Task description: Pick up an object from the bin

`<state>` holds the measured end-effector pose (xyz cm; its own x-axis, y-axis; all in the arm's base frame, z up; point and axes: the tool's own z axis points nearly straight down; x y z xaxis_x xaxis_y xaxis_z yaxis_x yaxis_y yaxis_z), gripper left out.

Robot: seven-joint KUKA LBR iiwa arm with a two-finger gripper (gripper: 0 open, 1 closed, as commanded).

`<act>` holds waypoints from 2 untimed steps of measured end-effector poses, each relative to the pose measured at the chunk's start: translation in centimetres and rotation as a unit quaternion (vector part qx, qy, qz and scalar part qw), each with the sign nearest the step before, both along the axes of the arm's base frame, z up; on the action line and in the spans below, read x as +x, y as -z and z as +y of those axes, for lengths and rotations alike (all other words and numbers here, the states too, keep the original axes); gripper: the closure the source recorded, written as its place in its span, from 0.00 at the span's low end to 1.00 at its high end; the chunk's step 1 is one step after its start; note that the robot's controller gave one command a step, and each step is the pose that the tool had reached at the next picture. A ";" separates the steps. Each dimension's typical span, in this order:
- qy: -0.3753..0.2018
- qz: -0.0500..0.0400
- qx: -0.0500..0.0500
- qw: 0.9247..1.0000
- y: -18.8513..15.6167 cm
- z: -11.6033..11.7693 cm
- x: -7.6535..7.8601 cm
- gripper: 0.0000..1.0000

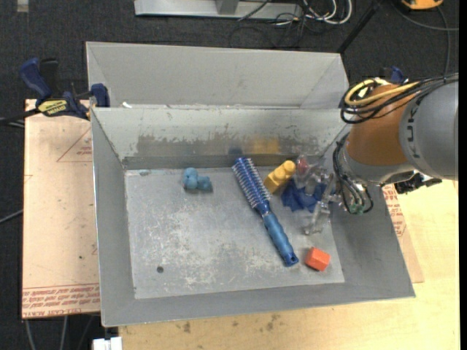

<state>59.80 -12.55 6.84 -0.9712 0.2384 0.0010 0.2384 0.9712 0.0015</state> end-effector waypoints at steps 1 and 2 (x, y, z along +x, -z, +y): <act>-0.002 -0.001 0.000 1.000 0.0 0.1 0.1 0.00; -0.002 -0.002 0.000 1.000 -0.1 0.2 0.2 1.00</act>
Offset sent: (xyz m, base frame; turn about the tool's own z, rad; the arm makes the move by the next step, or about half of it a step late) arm 0.0000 0.0000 0.0000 0.0000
